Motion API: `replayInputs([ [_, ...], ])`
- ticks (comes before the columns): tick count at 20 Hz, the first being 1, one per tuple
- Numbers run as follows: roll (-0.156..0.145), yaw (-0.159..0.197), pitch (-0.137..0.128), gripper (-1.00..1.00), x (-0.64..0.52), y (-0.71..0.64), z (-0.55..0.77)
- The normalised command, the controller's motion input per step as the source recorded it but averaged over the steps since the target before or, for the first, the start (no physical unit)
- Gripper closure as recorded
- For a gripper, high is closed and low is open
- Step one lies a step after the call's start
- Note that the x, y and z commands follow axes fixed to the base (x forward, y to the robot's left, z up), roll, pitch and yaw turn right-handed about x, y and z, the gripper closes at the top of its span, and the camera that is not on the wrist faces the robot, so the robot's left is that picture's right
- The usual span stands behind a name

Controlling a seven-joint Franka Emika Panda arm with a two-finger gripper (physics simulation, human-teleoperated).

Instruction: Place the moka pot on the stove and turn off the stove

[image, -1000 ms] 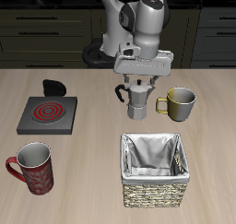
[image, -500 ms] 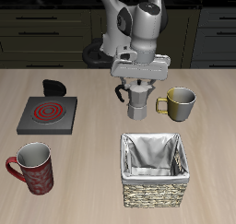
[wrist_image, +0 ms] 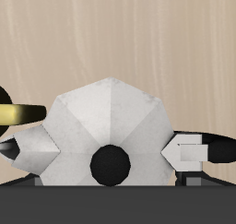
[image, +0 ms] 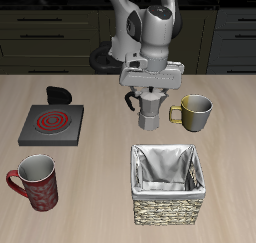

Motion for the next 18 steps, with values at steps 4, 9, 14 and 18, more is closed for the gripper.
replayInputs([
  [4, 0.011, 0.000, -0.011, 1.00, 0.03, -0.01, 0.02],
  [9, 0.002, -0.003, -0.011, 1.00, 0.04, -0.02, 0.05],
  [14, -0.005, 0.003, -0.013, 1.00, 0.03, -0.05, 0.04],
  [18, 0.001, 0.019, -0.044, 1.00, -0.01, -0.07, 0.15],
])
